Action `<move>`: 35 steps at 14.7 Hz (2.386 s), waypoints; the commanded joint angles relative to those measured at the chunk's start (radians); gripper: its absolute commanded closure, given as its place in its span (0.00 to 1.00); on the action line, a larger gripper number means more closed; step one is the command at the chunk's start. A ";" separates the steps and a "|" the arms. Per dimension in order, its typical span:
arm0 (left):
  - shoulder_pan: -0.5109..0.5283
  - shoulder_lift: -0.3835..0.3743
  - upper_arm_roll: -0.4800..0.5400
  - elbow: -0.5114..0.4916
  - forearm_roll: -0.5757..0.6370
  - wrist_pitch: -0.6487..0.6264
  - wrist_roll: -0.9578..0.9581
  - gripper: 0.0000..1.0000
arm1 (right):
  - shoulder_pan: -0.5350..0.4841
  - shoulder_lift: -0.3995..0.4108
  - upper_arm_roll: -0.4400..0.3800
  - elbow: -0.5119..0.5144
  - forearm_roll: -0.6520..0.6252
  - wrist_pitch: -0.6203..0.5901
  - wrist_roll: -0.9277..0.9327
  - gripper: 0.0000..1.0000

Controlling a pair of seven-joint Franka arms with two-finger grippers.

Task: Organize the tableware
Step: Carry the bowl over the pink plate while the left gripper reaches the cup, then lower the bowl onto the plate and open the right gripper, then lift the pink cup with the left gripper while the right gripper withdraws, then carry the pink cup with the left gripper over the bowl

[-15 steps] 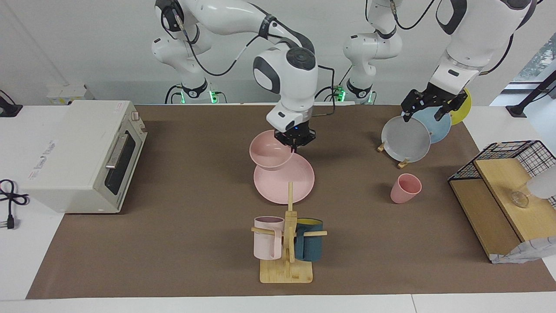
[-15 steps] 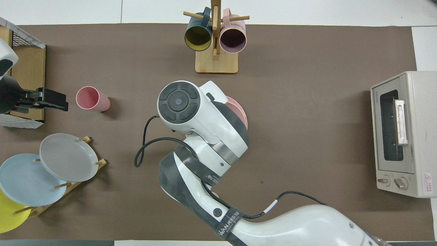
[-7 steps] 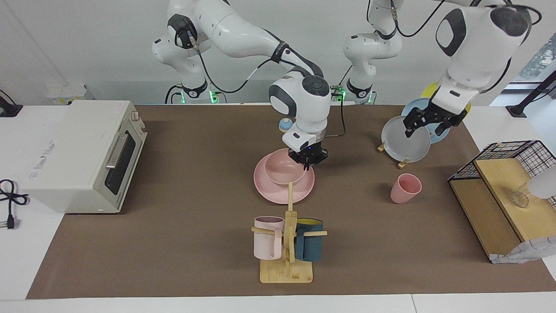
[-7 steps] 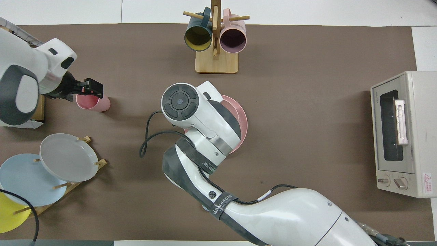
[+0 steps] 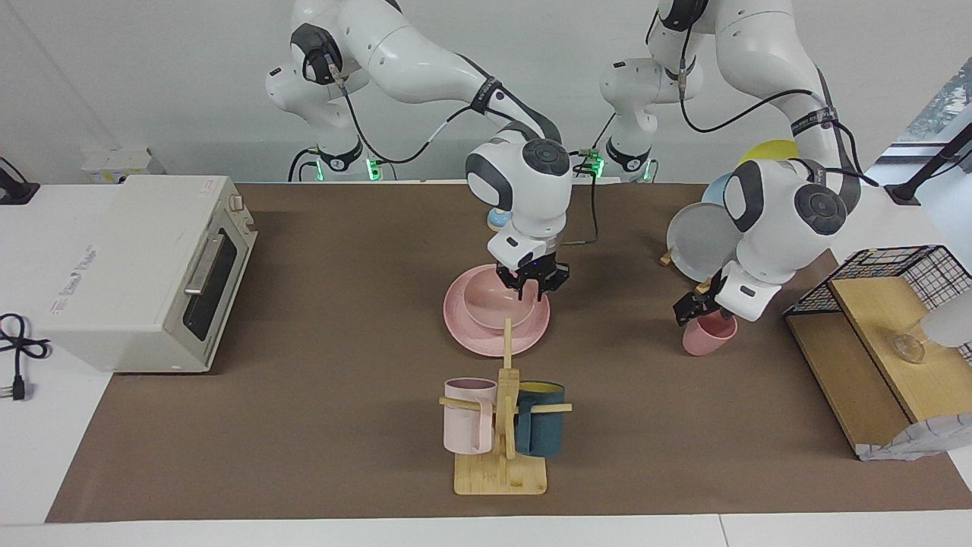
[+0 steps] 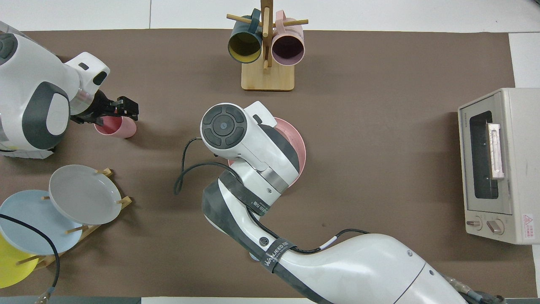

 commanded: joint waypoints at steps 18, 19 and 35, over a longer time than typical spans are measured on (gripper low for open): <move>-0.129 0.025 -0.009 0.381 -0.059 -0.375 -0.211 1.00 | -0.381 -0.549 -0.288 -0.287 0.154 -0.375 -0.891 0.00; -0.186 0.044 -0.012 0.459 -0.070 -0.413 -0.332 1.00 | -0.386 -0.585 -0.292 -0.339 0.154 -0.369 -0.902 0.00; -0.631 0.200 -0.002 0.341 -0.009 -0.094 -0.973 1.00 | -0.456 -0.599 -0.283 -0.379 0.142 -0.318 -0.945 0.00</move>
